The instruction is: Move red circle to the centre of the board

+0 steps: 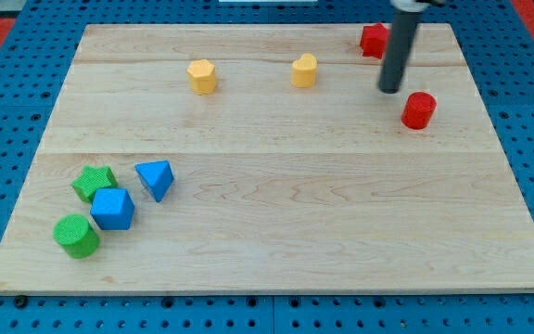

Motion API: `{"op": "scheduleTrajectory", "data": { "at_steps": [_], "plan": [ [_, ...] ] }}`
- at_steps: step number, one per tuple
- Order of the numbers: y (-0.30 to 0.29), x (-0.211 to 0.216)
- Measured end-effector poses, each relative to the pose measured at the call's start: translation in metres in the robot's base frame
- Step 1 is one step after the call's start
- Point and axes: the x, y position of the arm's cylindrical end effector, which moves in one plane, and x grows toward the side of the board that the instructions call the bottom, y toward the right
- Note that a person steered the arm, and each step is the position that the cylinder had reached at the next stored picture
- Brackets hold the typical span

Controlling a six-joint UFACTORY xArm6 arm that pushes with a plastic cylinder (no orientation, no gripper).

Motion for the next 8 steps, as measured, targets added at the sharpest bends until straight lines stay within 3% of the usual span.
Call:
{"op": "scheduleTrajectory", "data": {
  "at_steps": [1,3,6,7,8],
  "plan": [
    [0.007,0.008],
    [-0.02,0.093],
    [0.04,0.092],
    [0.038,0.122],
    [-0.031,0.131]
  ]
}}
